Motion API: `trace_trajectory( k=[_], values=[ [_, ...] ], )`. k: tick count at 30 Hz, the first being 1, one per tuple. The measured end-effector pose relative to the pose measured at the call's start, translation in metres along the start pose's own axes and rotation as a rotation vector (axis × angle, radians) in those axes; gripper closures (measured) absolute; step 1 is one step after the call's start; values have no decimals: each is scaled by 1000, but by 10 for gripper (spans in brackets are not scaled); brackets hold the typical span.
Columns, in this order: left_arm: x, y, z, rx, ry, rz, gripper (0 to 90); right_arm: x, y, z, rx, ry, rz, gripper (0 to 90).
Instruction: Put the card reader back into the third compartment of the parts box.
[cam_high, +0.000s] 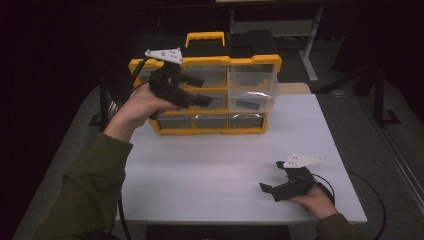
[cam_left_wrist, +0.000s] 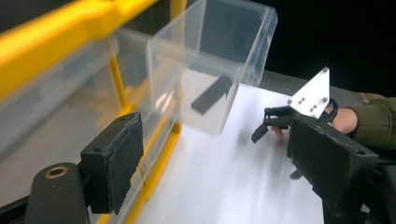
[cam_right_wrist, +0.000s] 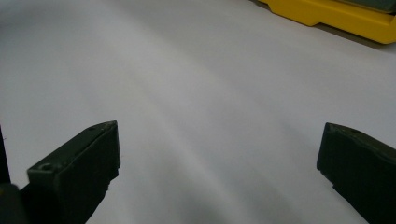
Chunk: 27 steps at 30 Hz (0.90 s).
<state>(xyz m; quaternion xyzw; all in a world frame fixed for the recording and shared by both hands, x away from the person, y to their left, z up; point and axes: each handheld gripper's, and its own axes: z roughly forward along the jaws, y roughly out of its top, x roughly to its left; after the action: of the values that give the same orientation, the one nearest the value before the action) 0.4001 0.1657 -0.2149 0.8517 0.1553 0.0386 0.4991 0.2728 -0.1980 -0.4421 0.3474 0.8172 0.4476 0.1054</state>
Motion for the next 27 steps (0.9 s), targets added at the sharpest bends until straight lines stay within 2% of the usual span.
trace_trajectory(
  k=[8,15,23,27],
  values=[
    [-2,-36,-8,8,49,-23,140,0,0,0,-2,2,3,0],
    [-6,-70,-6,13,95,-39,113,0,0,1,-4,2,2,0],
    [-11,-103,0,26,119,-55,63,0,0,1,-5,1,2,0],
    [-13,-121,2,17,124,-79,41,0,0,1,-4,-1,1,0]
  ],
)
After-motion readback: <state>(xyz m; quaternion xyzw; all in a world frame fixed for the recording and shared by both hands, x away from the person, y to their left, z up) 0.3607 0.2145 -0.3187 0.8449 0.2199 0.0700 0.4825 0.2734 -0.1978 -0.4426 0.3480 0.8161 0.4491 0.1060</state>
